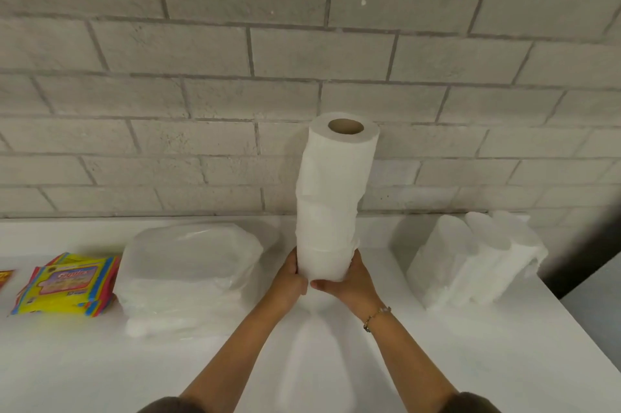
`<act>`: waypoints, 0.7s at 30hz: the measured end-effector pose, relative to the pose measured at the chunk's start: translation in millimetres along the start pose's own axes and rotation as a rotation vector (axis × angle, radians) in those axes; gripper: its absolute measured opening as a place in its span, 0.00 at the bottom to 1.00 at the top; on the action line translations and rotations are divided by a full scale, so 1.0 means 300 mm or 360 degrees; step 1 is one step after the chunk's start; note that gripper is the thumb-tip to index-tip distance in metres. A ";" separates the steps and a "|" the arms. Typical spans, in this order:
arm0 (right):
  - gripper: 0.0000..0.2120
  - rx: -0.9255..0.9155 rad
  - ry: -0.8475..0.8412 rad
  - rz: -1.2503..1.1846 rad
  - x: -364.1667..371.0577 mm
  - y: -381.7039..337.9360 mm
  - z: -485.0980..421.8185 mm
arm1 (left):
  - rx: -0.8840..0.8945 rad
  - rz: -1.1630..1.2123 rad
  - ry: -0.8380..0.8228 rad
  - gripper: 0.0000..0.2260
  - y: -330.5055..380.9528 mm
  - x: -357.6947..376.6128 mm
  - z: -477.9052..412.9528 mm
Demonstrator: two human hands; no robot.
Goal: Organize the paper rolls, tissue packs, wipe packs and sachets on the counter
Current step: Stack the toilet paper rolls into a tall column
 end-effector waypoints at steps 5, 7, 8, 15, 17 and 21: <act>0.44 0.0035 0.0070 0.0060 -0.018 0.023 0.009 | 0.0035 -0.0062 0.0049 0.19 0.046 0.061 0.036; 0.43 0.0066 0.0084 0.0102 -0.028 0.037 0.009 | 0.0032 -0.0116 0.0060 0.16 0.058 0.090 0.044; 0.42 0.0084 0.0089 0.0122 -0.033 0.044 0.009 | 0.0036 -0.0128 0.0065 0.15 0.062 0.101 0.047; 0.45 0.0066 0.0080 0.0139 -0.073 0.053 0.016 | 0.0155 -0.0011 0.0054 0.17 0.076 0.154 0.061; 0.45 0.0024 0.0018 0.0120 -0.078 0.043 0.022 | 0.0149 0.0019 0.0012 0.20 0.051 0.151 0.050; 0.56 -0.0079 -0.0234 0.0002 -0.116 0.009 0.053 | 0.0002 0.0001 -0.0063 0.40 -0.007 0.106 0.010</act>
Point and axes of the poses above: each hand's wrist, its own z-axis away from the middle knuckle, its own x-axis out of the palm, y = z × x, the point moved 10 cm from there along -z, towards the middle knuckle, and after that the axes turned 14 degrees about z, right-handed, at the moved point
